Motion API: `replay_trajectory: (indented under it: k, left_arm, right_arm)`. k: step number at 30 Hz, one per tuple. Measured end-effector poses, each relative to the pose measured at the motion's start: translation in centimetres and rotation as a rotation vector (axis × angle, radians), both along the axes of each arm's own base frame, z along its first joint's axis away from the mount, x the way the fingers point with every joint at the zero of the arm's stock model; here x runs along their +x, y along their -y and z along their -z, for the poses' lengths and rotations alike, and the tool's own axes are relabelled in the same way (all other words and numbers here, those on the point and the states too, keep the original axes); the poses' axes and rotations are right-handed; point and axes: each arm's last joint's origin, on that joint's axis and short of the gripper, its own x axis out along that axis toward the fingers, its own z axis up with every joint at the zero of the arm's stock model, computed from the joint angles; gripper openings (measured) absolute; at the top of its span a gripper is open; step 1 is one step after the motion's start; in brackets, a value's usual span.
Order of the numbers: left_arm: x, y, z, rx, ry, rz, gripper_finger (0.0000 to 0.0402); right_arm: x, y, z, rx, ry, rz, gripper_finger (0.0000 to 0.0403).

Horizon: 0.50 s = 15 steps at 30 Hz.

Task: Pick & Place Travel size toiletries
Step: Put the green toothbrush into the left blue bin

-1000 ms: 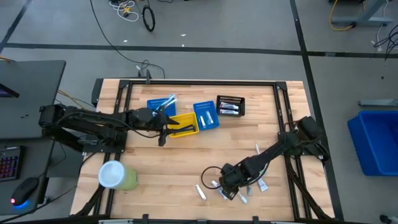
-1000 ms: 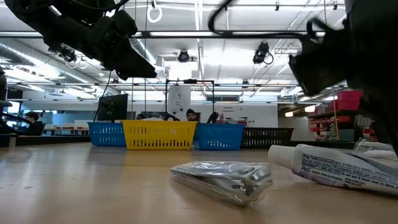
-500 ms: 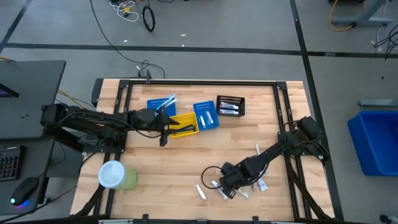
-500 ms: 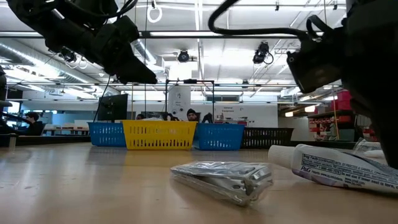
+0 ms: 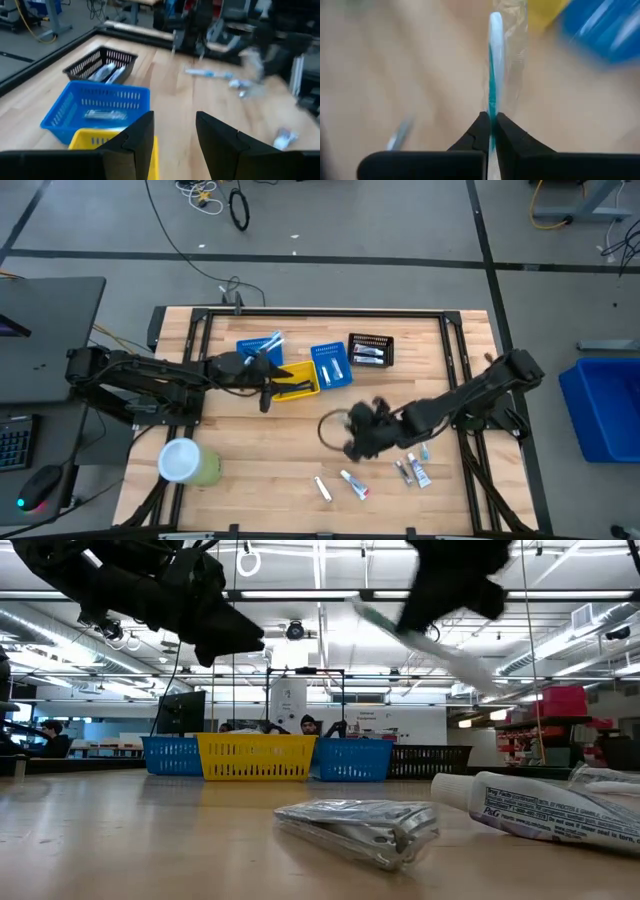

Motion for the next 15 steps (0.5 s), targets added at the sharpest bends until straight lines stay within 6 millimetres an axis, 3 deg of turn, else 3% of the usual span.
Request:
replay_trajectory:
  k: [6,15]
  left_arm:
    - [0.2,0.0,-0.6,-0.070,0.074,-0.006,0.0153]
    - [0.3,0.3,-1.3,-0.092,0.149,0.030,0.0153]
  right_arm:
    - [0.6,2.4,-2.8,-0.304,0.217,0.167,0.0019]
    - [4.2,5.5,-3.1,-0.367,0.281,0.009,0.0021]
